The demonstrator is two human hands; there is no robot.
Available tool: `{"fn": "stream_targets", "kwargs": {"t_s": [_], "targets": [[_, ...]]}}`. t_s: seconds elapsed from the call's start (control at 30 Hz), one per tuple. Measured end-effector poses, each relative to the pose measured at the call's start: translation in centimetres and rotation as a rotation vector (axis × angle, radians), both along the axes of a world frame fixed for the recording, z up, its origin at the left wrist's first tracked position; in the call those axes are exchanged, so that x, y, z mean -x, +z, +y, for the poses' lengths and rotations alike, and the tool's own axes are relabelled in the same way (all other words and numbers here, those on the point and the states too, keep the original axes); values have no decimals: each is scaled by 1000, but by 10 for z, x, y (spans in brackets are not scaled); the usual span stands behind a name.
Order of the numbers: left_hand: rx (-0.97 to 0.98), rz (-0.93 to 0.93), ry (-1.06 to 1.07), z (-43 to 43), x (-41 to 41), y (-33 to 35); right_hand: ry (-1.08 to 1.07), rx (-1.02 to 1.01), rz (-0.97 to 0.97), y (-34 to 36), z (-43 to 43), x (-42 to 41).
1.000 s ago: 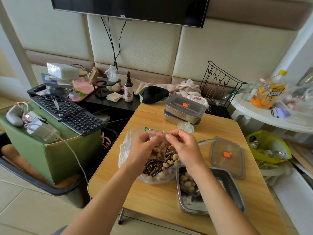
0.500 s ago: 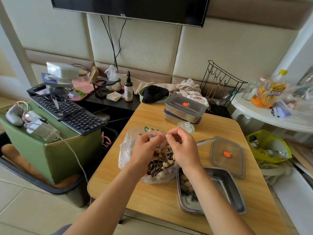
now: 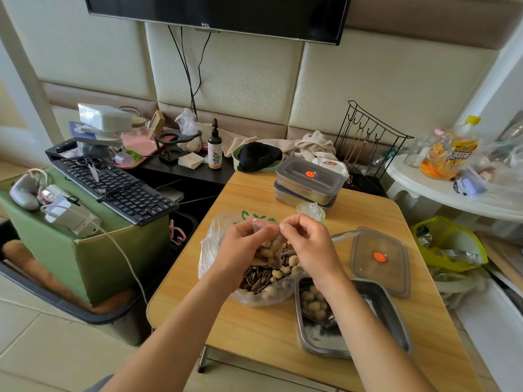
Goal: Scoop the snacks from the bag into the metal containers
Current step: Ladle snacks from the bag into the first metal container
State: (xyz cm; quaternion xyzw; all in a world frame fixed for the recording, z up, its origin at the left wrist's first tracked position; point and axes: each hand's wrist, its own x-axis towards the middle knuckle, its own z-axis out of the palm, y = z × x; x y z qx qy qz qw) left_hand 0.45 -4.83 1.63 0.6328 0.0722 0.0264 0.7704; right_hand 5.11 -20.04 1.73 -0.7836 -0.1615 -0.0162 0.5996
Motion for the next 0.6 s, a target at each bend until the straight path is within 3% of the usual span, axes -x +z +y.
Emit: {"fn": "stream_targets", "kwargs": {"t_s": [0.3,0.6], "targets": [[15,29,75,0,2,1,-62,194,-150,-1,1,2],[4,29,82,1,1,2,27,141,-40,2,-6,-4]]}}
